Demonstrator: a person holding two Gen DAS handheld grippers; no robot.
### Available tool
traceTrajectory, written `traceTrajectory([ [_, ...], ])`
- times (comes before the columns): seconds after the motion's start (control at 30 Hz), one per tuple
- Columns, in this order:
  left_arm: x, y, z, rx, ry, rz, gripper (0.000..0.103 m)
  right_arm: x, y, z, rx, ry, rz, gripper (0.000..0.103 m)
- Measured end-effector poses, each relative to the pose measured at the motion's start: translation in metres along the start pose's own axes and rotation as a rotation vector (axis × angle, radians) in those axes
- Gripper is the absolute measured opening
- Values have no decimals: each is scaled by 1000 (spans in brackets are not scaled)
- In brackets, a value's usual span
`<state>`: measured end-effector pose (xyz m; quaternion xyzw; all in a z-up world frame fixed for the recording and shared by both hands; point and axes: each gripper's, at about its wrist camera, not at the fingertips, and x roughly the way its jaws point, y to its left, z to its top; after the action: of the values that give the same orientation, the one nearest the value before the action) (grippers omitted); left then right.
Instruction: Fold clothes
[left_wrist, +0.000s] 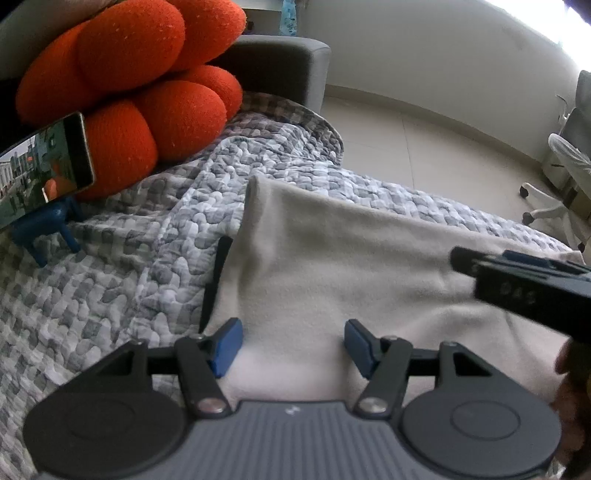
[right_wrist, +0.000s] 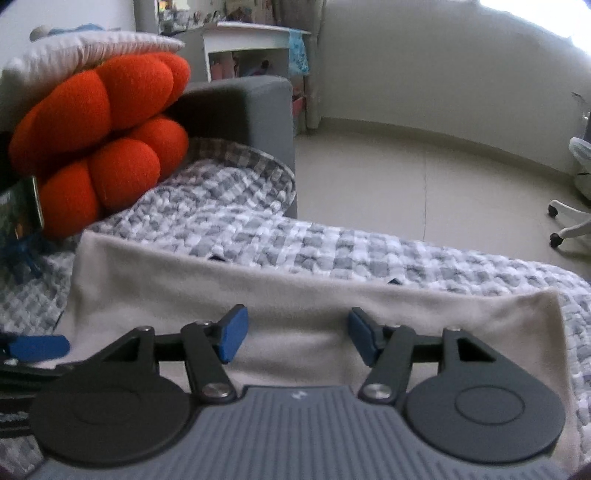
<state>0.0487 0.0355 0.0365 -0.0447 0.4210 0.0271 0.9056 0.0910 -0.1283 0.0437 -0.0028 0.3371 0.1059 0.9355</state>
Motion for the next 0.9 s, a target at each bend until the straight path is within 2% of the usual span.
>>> traceTrajectory([
  [0.2, 1, 0, 0, -7, 2, 2, 63, -13, -8, -1, 47, 56, 6, 64],
  [0.23, 1, 0, 0, -9, 2, 2, 63, -15, -7, -3, 42, 67, 8, 60],
  [0.27, 1, 0, 1, -11, 3, 2, 63, -18, -7, -5, 39, 77, 12, 48],
  [0.33, 2, 1, 1, -15, 4, 1, 63, -24, -8, -6, 51, 82, 25, 31],
  [0.37, 2, 1, 1, -15, 4, 0, 63, -28, -9, -6, 59, 80, 33, 25],
  [0.4, 2, 1, 1, -15, 5, -1, 63, -33, -9, -6, 64, 71, 40, 23],
  [0.57, 2, 3, 2, -29, 7, -8, 63, -51, -15, -11, 83, 54, 48, 23],
  [0.77, 1, 9, 4, -70, 15, -41, 63, -69, -27, -49, 178, 121, 24, 26],
  [0.9, -1, 13, 3, -90, 17, -59, 63, -70, -21, -50, 152, 102, 18, 28],
])
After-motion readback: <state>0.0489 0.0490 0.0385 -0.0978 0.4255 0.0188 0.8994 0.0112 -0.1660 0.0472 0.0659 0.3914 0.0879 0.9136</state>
